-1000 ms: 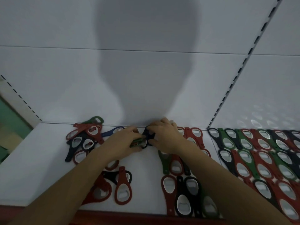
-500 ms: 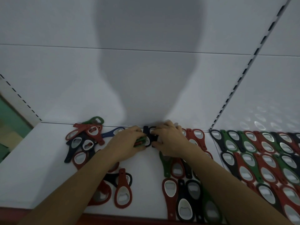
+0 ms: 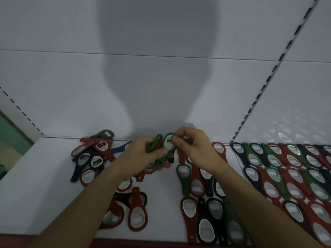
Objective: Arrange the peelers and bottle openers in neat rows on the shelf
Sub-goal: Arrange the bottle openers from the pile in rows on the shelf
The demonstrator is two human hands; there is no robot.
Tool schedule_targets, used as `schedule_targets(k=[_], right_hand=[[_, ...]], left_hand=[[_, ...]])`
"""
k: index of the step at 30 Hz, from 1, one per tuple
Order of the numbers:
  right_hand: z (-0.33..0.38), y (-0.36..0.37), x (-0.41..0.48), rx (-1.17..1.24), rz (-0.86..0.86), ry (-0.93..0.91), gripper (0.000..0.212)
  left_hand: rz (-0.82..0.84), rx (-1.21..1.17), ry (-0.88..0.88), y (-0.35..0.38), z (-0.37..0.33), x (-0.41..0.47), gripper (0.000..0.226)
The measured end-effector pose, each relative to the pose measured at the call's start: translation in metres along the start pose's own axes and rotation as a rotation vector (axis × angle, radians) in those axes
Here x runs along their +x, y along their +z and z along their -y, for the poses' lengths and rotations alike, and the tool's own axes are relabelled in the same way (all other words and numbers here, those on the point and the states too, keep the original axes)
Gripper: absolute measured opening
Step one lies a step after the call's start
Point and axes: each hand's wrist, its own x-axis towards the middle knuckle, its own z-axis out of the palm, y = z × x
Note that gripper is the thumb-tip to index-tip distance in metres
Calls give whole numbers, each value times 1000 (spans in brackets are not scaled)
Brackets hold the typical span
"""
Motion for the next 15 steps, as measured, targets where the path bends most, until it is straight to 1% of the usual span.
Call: schedule_targets(k=[1,3,5,6,7,8,10,11,13,15], right_hand=[[1,0,0,44,-32,28,10],[0,0,0,122,-126,89,7],[-3,-1,3,63,-193,142,7],[-5,0,4,-1,-185,159,8],[-6,3,6,-51,-163,165,8],[-7,7,8,-82,-150,151,6],[-6,19,13,-150,-174,63,4],[-5,26,16,-195,-177,7,5],[-3,42,20,-298,-141,-77,7],[-4,56,23,-383,-119,-87,11]], left_hand=[[-50,1,-16,1,0,-2,11],[-177,51,-59,-5,4,-5,17],[-276,111,-102,-18,10,-7,25],[-310,186,-112,-26,15,-9,27],[-340,333,-101,-34,19,-9,28],[-360,536,-63,-41,24,-9,26],[-342,894,46,-50,30,-6,16],[-300,1011,69,-53,33,-6,13],[-236,1135,51,-60,41,-9,26],[-233,1152,42,-71,44,-14,31]])
